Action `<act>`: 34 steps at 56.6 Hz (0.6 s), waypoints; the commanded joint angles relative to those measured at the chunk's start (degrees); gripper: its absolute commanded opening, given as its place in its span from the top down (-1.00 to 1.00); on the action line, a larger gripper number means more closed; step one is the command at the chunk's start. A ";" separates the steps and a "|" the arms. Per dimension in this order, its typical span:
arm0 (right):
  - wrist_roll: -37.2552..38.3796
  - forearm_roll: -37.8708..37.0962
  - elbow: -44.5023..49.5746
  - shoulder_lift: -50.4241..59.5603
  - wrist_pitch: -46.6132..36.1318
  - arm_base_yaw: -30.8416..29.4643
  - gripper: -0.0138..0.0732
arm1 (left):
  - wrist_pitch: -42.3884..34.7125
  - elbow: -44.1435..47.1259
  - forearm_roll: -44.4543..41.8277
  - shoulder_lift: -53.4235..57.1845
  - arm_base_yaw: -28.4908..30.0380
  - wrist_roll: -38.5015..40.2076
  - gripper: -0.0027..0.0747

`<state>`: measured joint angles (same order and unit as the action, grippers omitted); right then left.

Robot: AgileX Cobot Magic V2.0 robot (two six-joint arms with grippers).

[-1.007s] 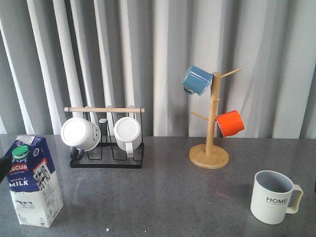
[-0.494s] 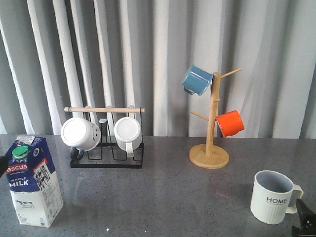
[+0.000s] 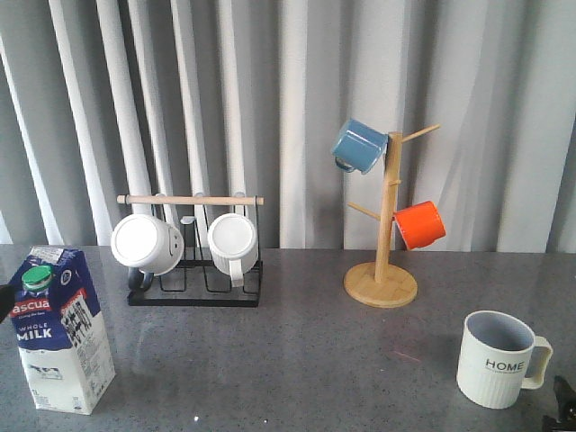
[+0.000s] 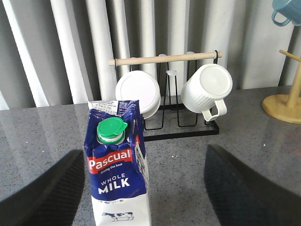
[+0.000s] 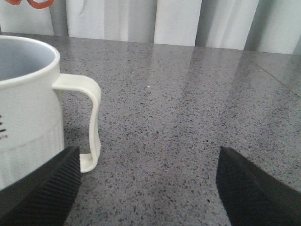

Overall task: Place milk next to cup
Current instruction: 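Lower the right gripper to the white HOME mug handle and grasp it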

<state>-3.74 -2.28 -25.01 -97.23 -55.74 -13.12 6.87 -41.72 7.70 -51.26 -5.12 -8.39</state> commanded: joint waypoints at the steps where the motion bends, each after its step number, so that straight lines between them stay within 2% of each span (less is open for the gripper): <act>1: 1.05 -2.61 -2.81 0.14 -4.62 -0.52 -0.62 | -4.28 -2.01 0.72 0.57 -0.29 0.52 -0.37; 18: 1.17 -2.87 -5.97 -3.79 -4.57 -0.52 -0.62 | -4.28 -2.01 0.72 0.57 -0.29 0.52 -0.37; 26: 4.16 -2.87 -8.24 -5.00 -4.16 -0.52 -0.62 | -4.28 -2.01 0.72 0.57 -0.29 0.52 -0.37; 34: 6.27 -3.18 -11.81 -7.31 -2.57 -0.52 -0.52 | -4.28 -2.01 0.72 0.57 -0.29 0.52 -0.37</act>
<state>0.99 -4.75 -33.47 -105.22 -55.41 -13.37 6.87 -41.72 7.70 -51.26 -5.12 -8.39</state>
